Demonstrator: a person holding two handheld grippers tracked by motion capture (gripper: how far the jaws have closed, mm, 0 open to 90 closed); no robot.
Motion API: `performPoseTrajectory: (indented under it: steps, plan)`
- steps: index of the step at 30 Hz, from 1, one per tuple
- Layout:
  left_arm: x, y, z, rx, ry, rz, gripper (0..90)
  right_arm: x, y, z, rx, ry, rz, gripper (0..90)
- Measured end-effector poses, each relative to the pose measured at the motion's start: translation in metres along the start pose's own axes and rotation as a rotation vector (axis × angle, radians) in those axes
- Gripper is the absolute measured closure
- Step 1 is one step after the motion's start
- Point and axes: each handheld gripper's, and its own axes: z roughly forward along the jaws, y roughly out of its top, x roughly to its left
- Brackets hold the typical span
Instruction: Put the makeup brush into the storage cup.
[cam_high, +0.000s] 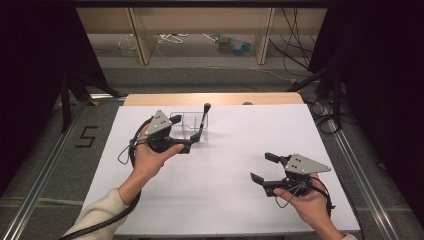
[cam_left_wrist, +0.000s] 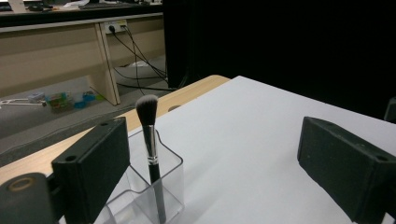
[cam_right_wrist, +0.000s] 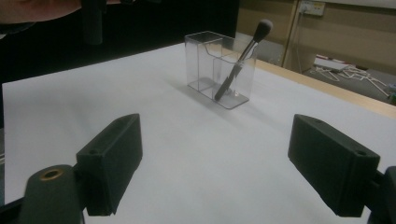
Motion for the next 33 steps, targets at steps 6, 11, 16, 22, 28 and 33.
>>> performPoseTrajectory:
  steps: [6, 11, 16, 22, 28, 33]
  plan:
    - [-0.002, -0.006, -0.012, 0.002, -0.006, 0.001, 9.1, -0.001, 0.0, 0.0, -0.011, -0.009, 0.001, 18.2]
    - [-0.006, -0.016, -0.019, 0.009, -0.018, 0.012, 9.1, -0.001, 0.001, -0.001, -0.01, -0.006, -0.001, 18.2]
    - [-0.01, -0.021, -0.026, 0.0, -0.03, 0.016, 9.1, -0.002, 0.001, -0.002, -0.006, -0.004, 0.004, 18.2]
    - [-0.015, -0.025, -0.03, -0.011, -0.043, 0.018, 9.1, -0.003, 0.001, -0.002, -0.012, -0.003, 0.006, 18.2]
    - [-0.019, -0.029, -0.037, -0.018, -0.054, 0.026, 9.2, -0.003, 0.001, -0.001, -0.013, -0.003, 0.006, 18.2]
    - [-0.02, -0.033, -0.044, -0.021, -0.052, 0.025, 9.2, -0.002, 0.001, 0.0, -0.027, 0.0, 0.005, 18.2]
